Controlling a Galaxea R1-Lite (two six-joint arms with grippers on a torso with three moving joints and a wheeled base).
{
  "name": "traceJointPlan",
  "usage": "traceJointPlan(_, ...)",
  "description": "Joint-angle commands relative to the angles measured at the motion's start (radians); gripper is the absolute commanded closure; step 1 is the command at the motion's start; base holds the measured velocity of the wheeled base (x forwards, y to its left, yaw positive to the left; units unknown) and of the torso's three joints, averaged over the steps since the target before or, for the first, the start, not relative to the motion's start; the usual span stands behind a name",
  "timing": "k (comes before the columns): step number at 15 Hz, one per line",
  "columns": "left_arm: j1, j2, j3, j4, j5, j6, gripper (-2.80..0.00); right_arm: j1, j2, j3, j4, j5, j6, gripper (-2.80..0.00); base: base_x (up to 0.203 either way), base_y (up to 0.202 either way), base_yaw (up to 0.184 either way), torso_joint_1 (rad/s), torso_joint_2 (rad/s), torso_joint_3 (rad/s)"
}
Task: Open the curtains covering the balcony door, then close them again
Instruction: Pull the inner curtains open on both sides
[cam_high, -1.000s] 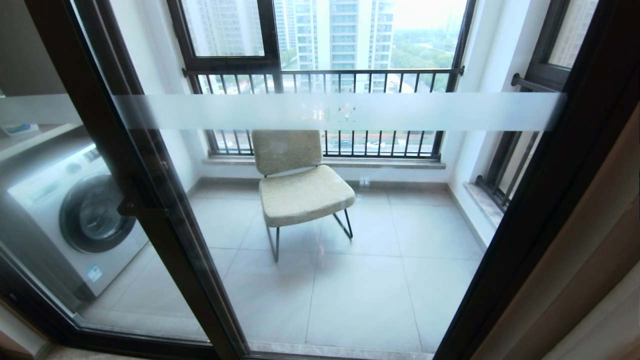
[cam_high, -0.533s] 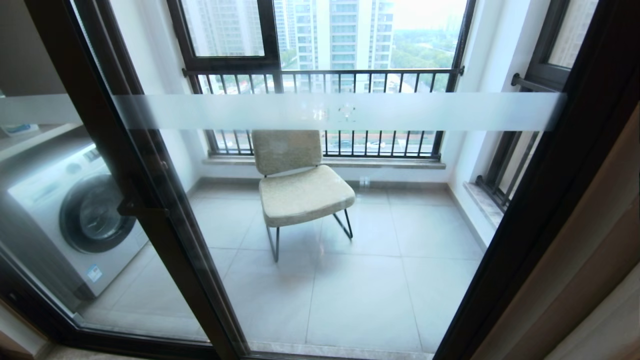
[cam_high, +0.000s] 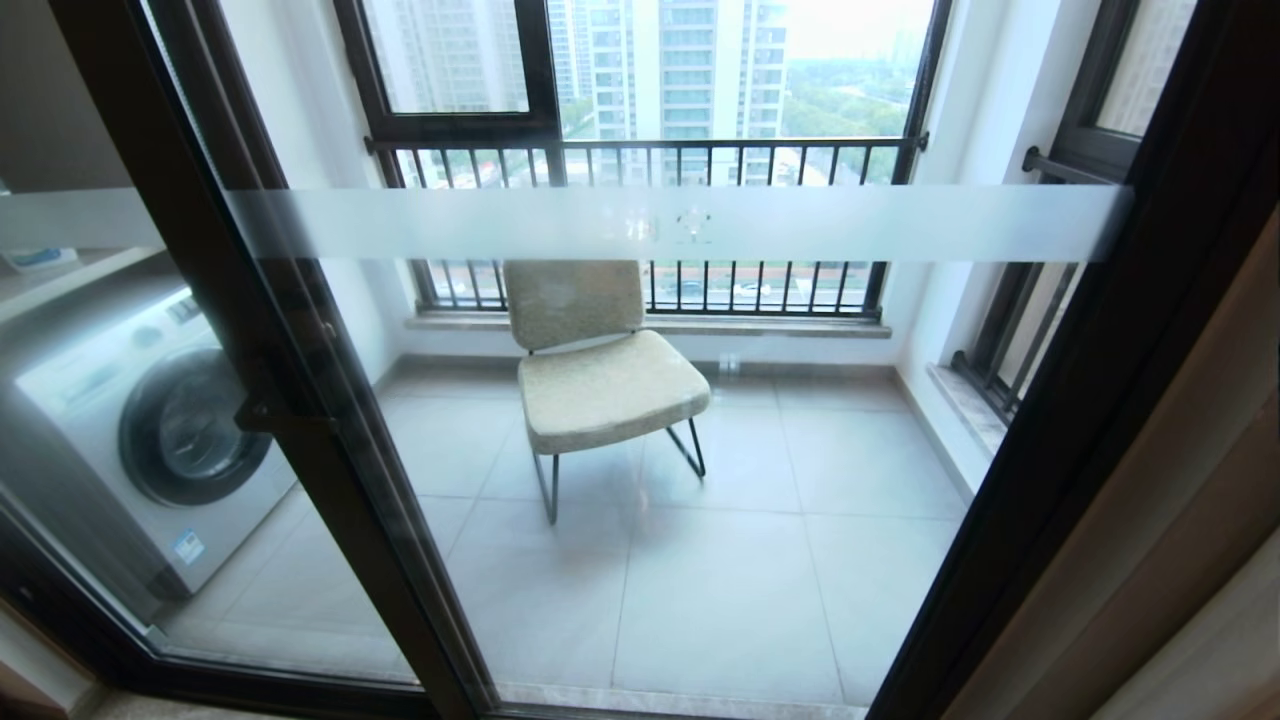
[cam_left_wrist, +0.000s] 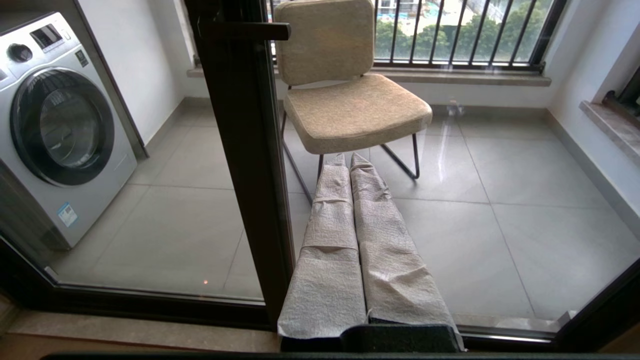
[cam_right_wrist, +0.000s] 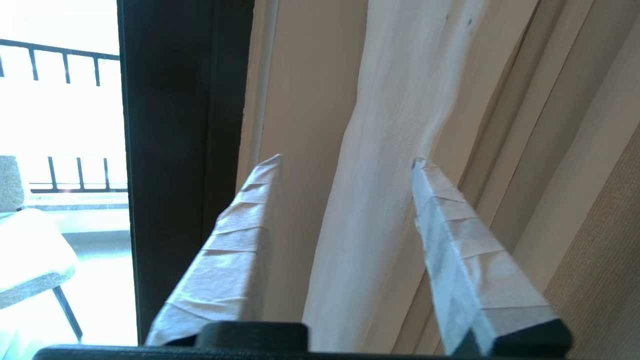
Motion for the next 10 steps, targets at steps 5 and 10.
traceJointPlan(5,0.0,0.0,0.0,0.0,0.0,0.0,0.0,0.088,-0.013,0.007,-0.002,0.012,-0.024,0.0,0.0,0.0,0.0,0.0,0.0,0.0)
traceJointPlan(10,0.002,0.0,0.0,0.0,0.0,0.0,0.0,0.411,-0.054,0.058,0.001,0.008,-0.146,0.0,0.0,0.0,0.0,0.0,0.0,0.0)
